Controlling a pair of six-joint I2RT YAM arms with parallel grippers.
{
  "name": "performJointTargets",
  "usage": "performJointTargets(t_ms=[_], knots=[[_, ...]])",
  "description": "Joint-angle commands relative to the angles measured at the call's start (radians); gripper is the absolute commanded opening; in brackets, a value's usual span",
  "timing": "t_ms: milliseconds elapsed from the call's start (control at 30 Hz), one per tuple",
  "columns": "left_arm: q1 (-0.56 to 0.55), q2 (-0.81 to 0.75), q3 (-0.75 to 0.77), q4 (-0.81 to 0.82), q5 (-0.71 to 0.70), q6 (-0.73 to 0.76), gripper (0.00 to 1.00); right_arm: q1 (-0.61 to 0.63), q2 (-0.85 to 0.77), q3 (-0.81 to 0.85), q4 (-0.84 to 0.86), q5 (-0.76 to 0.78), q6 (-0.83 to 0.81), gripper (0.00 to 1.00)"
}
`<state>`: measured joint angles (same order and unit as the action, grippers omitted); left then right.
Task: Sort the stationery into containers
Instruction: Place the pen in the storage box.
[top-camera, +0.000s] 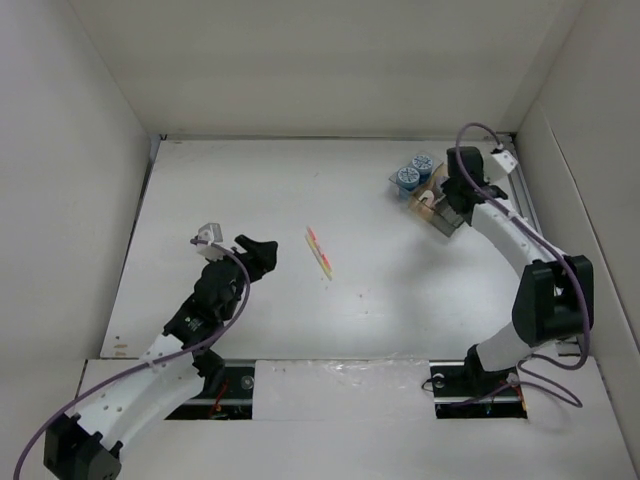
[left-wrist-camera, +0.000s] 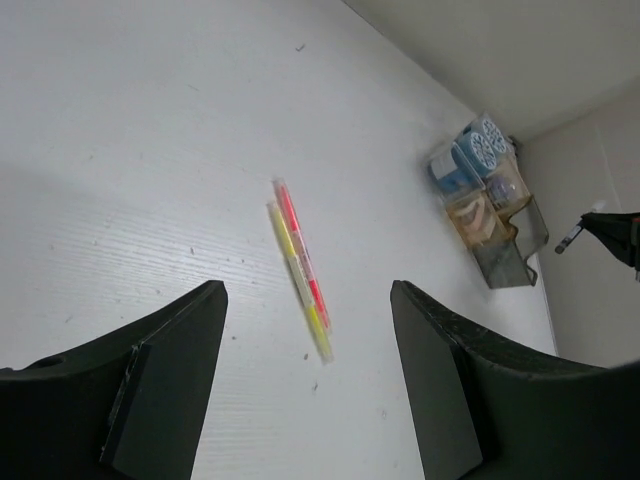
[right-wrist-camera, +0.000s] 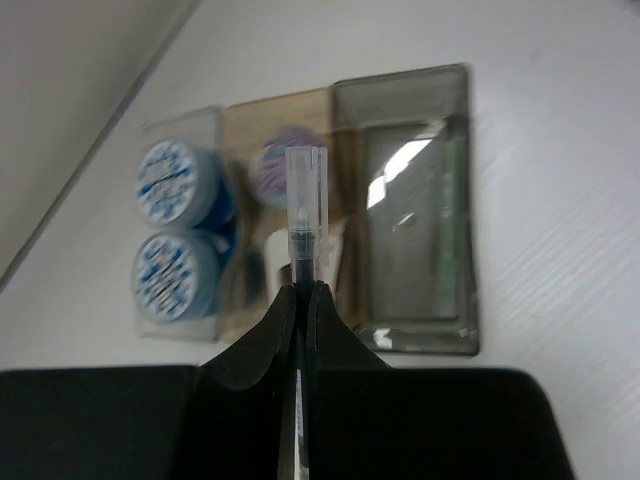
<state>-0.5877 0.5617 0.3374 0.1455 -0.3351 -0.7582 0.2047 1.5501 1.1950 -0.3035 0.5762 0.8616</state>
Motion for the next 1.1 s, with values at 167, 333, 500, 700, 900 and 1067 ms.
performJointTargets(t_ms=[167,333,500,700,900,1067], knots=[[-0.001,-0.088,0.006,0.101,0.08,0.034,0.63,-0.2,0.076,0.017,0.021,-0.044,-0.004,0.0],[-0.001,-0.12,-0.003,0.101,0.08,0.034,0.63,-0.246,0.122,0.04,0.043,-0.093,-0.027,0.0],[-0.001,-0.071,0.006,0.101,0.08,0.034,0.63,-0.246,0.175,0.078,0.053,-0.127,-0.036,0.0],[-0.001,-0.071,0.006,0.111,0.08,0.034,0.63,-0.222,0.217,0.112,0.053,-0.116,-0.045,0.01],[-0.001,-0.08,0.006,0.111,0.08,0.034,0.63,-0.199,0.238,0.146,0.018,-0.101,-0.045,0.34],[-0.001,-0.071,0.006,0.12,0.08,0.034,0.63,-0.166,0.168,0.107,0.018,-0.09,-0.036,0.5]])
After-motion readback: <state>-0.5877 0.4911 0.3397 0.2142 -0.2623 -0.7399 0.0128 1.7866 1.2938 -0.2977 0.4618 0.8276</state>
